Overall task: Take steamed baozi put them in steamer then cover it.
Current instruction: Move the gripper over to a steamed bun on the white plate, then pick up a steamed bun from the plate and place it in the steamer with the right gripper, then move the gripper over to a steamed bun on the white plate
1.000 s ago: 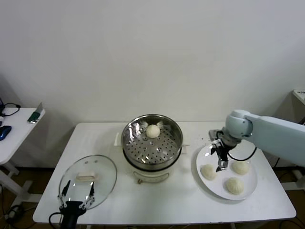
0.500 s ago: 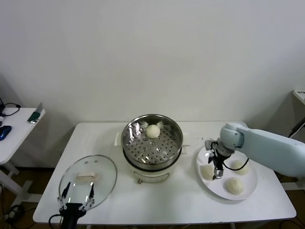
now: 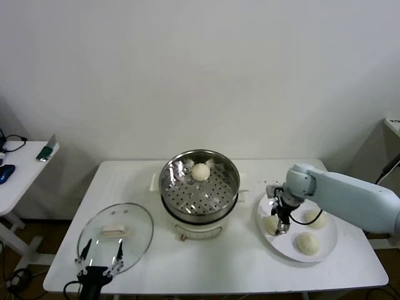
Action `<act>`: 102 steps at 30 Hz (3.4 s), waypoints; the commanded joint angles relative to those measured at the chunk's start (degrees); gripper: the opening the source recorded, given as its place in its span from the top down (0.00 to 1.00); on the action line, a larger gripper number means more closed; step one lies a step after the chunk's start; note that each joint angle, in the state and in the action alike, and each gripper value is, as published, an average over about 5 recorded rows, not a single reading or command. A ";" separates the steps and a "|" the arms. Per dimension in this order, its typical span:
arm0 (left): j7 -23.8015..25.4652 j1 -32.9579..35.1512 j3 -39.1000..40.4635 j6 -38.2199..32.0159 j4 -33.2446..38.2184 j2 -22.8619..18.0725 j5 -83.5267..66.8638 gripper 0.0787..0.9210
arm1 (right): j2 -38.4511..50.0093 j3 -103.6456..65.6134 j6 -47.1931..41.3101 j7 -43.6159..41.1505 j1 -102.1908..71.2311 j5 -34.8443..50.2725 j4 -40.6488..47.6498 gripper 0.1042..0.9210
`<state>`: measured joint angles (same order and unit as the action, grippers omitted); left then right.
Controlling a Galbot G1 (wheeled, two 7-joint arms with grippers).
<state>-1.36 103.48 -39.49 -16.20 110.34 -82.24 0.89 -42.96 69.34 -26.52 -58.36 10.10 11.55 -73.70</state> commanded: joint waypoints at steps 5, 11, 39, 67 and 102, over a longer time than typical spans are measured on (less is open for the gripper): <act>-0.08 -0.09 0.35 -0.05 -0.23 -0.06 0.05 0.12 | 1.64 5.55 0.75 -0.66 12.29 4.69 -1.23 0.28; -0.09 0.02 0.76 -0.03 0.25 -0.16 0.43 0.12 | -2.15 16.67 2.56 -1.62 32.67 14.67 -0.69 0.28; -1.61 1.42 3.30 0.12 2.83 -0.71 3.97 0.12 | -35.96 13.68 -7.61 5.11 32.14 33.40 6.66 0.28; -1.79 0.67 2.76 1.08 2.46 -0.92 3.48 0.12 | -43.75 14.35 -6.62 4.76 20.35 25.37 16.76 0.23; -2.14 -1.69 0.04 3.88 3.10 0.02 2.67 0.12 | 11.45 14.89 -1.03 -2.01 27.00 8.01 -16.49 0.12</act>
<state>-3.44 102.70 -37.39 -13.38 113.34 -82.95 4.93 -49.94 85.41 -28.91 -59.40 43.22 29.52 -82.58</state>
